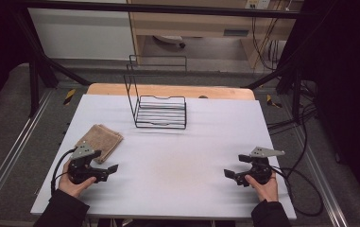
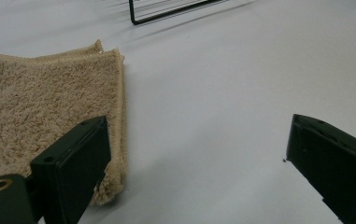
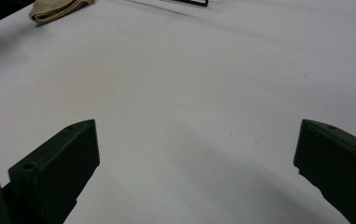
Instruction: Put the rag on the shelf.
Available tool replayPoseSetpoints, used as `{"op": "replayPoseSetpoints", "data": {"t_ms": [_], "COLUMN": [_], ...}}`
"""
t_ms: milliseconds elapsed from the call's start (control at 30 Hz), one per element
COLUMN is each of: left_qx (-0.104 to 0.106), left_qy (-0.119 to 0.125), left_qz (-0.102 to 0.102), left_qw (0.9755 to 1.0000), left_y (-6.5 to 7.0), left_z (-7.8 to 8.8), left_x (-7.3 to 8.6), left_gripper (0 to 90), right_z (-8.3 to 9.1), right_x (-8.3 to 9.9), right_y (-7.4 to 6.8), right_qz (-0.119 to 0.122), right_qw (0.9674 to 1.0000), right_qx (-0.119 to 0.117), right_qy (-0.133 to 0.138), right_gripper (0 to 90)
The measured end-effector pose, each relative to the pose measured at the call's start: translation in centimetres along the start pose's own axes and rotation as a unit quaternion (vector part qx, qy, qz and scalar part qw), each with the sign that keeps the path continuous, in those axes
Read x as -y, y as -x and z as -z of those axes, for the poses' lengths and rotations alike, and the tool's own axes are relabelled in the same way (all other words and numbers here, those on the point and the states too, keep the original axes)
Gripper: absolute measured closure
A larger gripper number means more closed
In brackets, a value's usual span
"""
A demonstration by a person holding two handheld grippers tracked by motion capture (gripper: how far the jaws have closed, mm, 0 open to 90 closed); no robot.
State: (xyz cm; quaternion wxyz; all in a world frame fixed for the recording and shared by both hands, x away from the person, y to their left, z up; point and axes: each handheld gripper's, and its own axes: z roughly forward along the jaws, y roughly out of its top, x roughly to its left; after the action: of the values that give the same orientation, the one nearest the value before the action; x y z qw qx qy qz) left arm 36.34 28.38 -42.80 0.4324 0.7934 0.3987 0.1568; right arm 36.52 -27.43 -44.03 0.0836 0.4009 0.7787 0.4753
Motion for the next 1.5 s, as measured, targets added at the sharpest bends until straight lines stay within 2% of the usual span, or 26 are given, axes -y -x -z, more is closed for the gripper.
{"op": "replayPoseSetpoints", "data": {"t_ms": [367,700,733,767,833,1033,1233,1367,1500], "left_qx": [-0.005,-0.037,-0.049,-0.049,-0.063,-0.089,-0.096,-0.104,-0.107], "left_qy": [-0.004,-0.022,-0.027,-0.027,-0.031,-0.04,-0.053,-0.075,-0.078], "left_qz": [-0.004,0.0,0.003,0.003,0.006,0.014,0.008,-0.003,-0.002], "left_qw": [1.0,0.9991,0.9985,0.9985,0.9975,0.9952,0.994,0.9918,0.9912], "left_y": [0.1,-0.9,-1.2,-1.2,-1.8,-2.8,-3.1,-3.3,-3.5], "left_z": [0.0,-0.2,-0.4,-0.4,-0.5,-0.7,-1.3,-2.0,-2.0], "left_x": [-0.2,-0.5,-0.5,-0.5,-0.5,-0.4,-0.4,-0.2,-0.2], "left_gripper": [6.3,12.4,13.6,14.9,17.5,28.6,42.5,50.1,56.8], "right_z": [0.0,-0.2,-0.2,-0.2,-0.2,-0.3,-0.4,-0.4,-0.4], "right_x": [0.1,0.1,0.1,0.1,0.1,0.2,0.2,0.2,0.2], "right_y": [0.1,0.0,0.0,0.0,0.0,0.0,0.0,0.0,0.0], "right_qz": [0.002,0.002,0.003,0.001,0.001,0.001,0.006,0.006,0.006], "right_qw": [1.0,0.9999,0.9999,0.9999,0.9999,0.9999,0.9999,0.9998,0.9998], "right_qx": [0.003,0.004,0.004,0.004,0.004,0.004,0.005,0.005,0.005], "right_qy": [-0.003,-0.009,-0.01,-0.009,-0.01,-0.013,-0.016,-0.017,-0.018], "right_gripper": [0.8,0.9,0.9,1.0,1.0,1.2,1.3,1.3,1.4]}}
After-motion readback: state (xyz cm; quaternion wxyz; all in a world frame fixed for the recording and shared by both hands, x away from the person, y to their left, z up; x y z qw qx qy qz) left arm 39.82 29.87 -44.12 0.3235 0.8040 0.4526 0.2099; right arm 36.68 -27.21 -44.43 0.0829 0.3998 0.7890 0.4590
